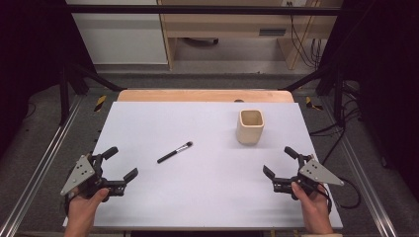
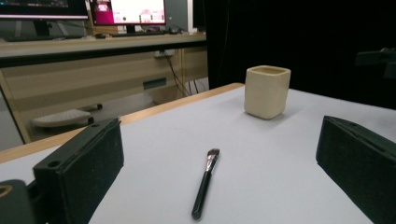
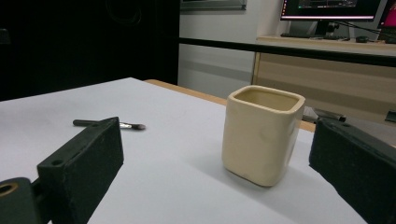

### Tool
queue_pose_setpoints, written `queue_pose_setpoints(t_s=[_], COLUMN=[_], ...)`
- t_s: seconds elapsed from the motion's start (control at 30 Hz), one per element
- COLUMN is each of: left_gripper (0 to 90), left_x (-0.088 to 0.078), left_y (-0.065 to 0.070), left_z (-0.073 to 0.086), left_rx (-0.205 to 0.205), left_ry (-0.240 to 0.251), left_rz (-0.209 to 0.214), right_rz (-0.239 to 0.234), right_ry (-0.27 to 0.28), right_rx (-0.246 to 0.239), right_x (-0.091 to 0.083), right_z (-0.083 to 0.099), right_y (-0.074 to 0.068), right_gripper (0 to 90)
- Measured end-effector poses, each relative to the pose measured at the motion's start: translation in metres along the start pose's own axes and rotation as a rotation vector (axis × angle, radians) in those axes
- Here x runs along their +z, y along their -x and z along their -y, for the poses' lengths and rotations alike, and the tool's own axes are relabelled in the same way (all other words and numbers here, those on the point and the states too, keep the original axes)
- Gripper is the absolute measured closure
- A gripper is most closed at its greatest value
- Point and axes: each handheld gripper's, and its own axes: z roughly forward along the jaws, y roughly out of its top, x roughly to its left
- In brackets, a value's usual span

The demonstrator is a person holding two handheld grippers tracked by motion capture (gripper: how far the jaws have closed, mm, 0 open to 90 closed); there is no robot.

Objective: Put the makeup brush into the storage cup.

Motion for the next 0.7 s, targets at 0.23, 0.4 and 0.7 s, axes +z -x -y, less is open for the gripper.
queue_pose_setpoints(t_s=[0.23,0.4,0.7], left_gripper=[0.8,0.9,0.9], left_x=[0.02,0.035,0.064], left_y=[-0.003,-0.004,-0.001], left_z=[-0.017,-0.026,-0.052], left_rx=[0.021,0.029,0.074], left_ry=[-0.089,-0.128,-0.225], left_rz=[0.016,0.025,0.041], right_rz=[-0.002,-0.002,-0.005], right_ry=[-0.005,0.0,0.006], right_rx=[-0.005,0.0,0.008], right_x=[0.002,0.0,0.0], right_z=[0.0,0.001,0.002], right_y=[-0.002,0.0,0.0], right_gripper=[3.4,3.2,3.0])
